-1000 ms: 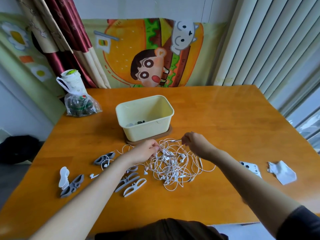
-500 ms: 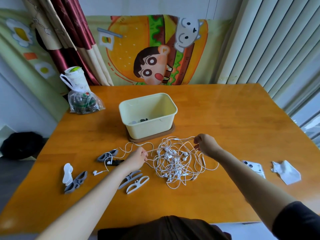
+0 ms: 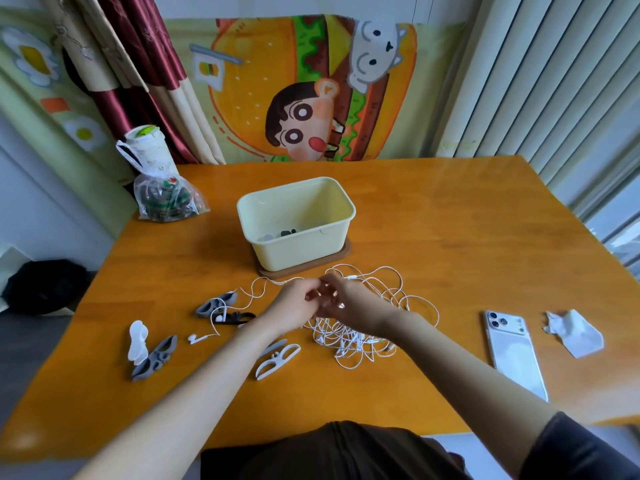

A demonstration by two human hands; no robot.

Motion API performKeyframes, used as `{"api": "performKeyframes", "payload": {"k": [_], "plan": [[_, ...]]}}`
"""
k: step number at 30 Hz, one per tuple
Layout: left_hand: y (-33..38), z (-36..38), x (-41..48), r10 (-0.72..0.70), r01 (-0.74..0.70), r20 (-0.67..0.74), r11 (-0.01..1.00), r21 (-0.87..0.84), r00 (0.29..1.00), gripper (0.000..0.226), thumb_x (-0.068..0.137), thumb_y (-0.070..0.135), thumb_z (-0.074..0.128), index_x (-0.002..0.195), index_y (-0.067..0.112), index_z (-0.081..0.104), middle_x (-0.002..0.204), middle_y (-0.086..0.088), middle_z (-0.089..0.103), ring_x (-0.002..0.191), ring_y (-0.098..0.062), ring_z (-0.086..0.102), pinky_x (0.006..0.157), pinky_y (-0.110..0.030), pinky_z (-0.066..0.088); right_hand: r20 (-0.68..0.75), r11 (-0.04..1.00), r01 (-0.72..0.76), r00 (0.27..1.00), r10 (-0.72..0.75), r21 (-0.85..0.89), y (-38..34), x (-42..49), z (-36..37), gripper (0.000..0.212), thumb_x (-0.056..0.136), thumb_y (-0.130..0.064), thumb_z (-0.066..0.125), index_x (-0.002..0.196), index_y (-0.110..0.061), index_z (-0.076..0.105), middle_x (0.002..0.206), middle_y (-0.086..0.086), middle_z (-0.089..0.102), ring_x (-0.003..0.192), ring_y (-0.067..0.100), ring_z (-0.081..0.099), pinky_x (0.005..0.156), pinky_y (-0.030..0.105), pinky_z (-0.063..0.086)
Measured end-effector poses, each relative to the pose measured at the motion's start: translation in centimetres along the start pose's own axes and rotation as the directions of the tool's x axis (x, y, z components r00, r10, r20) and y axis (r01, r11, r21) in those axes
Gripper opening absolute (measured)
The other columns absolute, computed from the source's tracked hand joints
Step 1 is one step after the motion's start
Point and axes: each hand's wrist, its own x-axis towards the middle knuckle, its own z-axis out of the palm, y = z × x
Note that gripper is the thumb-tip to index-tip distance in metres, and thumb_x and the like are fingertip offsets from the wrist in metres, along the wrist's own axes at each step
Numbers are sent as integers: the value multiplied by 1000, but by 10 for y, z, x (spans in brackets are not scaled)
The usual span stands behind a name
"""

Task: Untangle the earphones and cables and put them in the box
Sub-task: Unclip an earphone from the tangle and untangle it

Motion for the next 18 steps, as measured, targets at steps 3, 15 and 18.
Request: {"api": "performKeyframes", "payload": {"k": [3,15,18], "plan": [[0,-4,-3,-26,24,-13,988,-154,1000,4,97,17,52,99,20,53,81,-2,63,67,-10,56,54,-18,43,-2,999,-33,999,33,22,1,0,0,15,95,-21,53,104,-8,54,81,4,60,64,14,56,61,23,46],[-18,-6,-15,-93,149,205,950,-276,974,16,96,18,55,111,23,50,84,-2,62,68,-9,58,72,-20,51,-252,993,-119,960,120,17,10,1,-18,26,98,-13,43,95,-3,67,76,1,60,45,0,48,47,9,37],[-24,-2,-14,-64,112,138,923,-367,988,11,98,12,49,105,10,58,77,-4,57,65,-11,59,72,-22,53,-268,992,-115,956,122,43,8,3,-16,26,99,-14,43,97,-2,67,75,-1,60,43,1,46,44,10,36]]}}
